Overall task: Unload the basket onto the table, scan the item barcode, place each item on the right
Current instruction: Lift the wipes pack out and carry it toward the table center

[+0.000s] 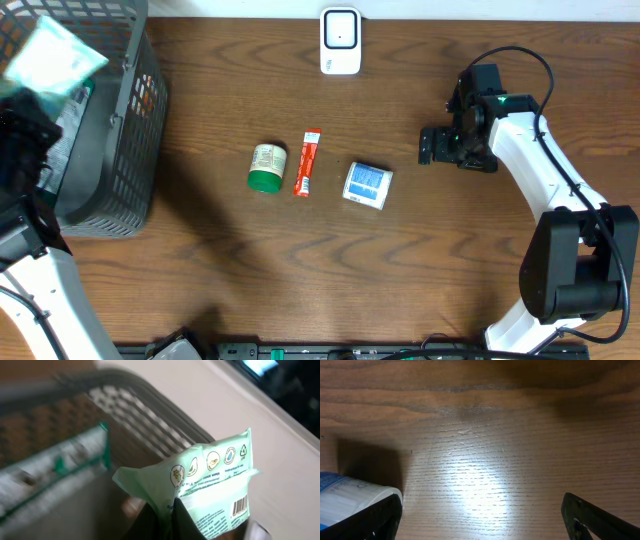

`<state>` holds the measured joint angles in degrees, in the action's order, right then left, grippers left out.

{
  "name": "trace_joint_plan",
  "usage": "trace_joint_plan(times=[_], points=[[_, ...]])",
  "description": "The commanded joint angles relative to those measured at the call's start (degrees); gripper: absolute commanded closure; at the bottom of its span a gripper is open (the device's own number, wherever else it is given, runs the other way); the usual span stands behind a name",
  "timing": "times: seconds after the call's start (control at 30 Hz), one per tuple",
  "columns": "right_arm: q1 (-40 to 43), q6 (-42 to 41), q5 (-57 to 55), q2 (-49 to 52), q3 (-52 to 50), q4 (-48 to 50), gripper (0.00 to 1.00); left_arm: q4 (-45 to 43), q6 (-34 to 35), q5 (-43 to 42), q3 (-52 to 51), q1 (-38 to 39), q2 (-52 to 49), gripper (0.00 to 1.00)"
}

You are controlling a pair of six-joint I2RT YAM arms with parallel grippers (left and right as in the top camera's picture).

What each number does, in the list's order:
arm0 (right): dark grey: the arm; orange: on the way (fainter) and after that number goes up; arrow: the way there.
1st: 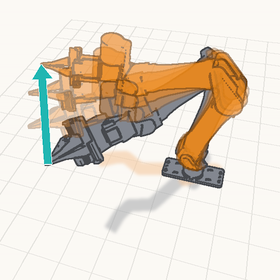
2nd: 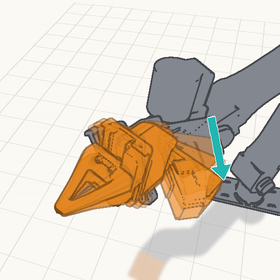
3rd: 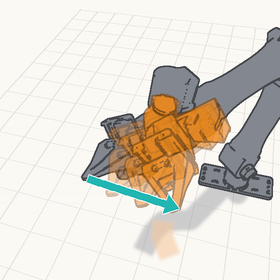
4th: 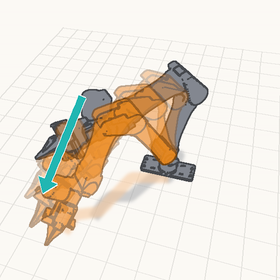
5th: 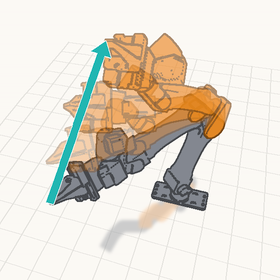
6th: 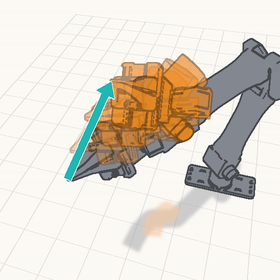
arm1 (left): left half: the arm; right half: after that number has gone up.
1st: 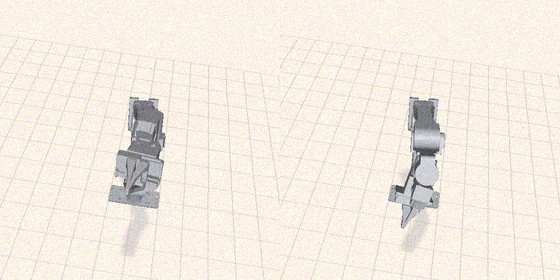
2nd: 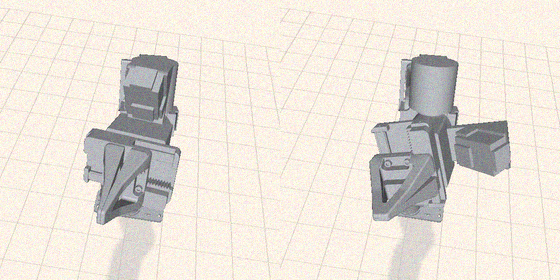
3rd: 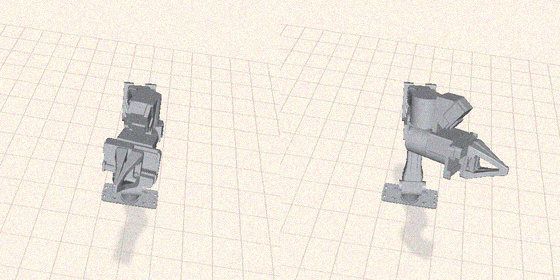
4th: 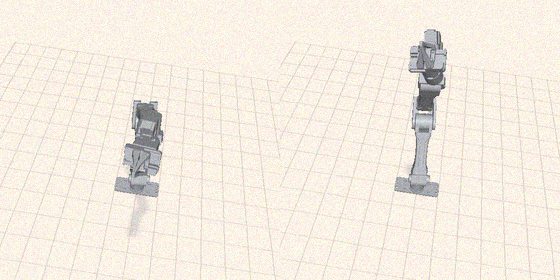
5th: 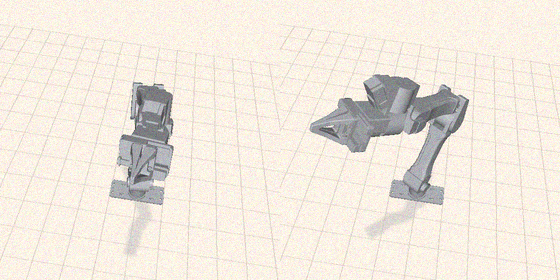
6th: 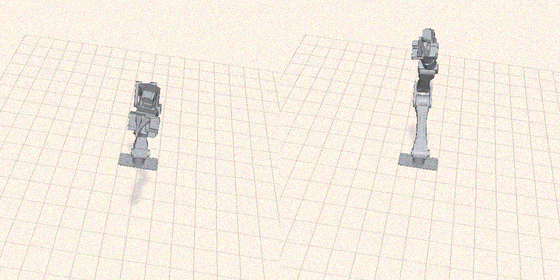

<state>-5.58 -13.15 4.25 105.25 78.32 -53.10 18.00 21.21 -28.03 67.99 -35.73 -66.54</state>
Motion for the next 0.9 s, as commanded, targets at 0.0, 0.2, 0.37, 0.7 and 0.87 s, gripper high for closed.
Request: trace_joint_plan(times=[0.0, 0.2, 0.37, 0.7, 0.87], points=[[-0.1, 0.1, -0.3, -0.8, 0.7, -0.1, 0.01, 4.7, 0.5, -9.4, 0.3, 2.4, -0.6, 0.93], [-0.1, 0.1, -0.3, -0.8, 0.7, -0.1, 0.01, 17.0, -0.4, -9.2, 0.3, 9.7, -1.8, 0.93], [-0.1, 0.1, -0.3, -0.8, 0.7, -0.1, 0.01, 21.6, -1.7, -4.2, 0.1, 17.6, -4.3, 0.93], [-0.1, 0.1, -0.3, -0.8, 0.7, -0.1, 0.01, 21.8, -2.1, -2.3, -0.2, 31.5, -13.9, 0.93], [-0.1, 0.1, -0.3, -0.8, 0.7, -0.1, 0.01, 20.9, -2.1, -1.5, -0.2, 34.9, -18.8, 0.92]])
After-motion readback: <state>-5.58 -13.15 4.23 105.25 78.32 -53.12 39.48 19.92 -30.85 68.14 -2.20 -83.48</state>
